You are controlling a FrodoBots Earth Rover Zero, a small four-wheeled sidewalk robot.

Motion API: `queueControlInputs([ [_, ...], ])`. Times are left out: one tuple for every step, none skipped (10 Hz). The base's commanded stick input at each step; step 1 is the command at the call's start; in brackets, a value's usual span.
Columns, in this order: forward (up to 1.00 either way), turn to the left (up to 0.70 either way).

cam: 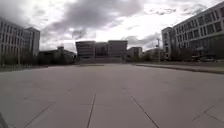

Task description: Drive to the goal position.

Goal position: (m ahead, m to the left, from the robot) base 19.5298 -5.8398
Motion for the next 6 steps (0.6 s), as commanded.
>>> queueControlInputs([
  [0.5, 0.01],
  [0.5, 0.01],
  [0.5, 0.01],
  [0.5, 0.01],
  [0.5, 0.01],
  [0.5, 0.01],
])
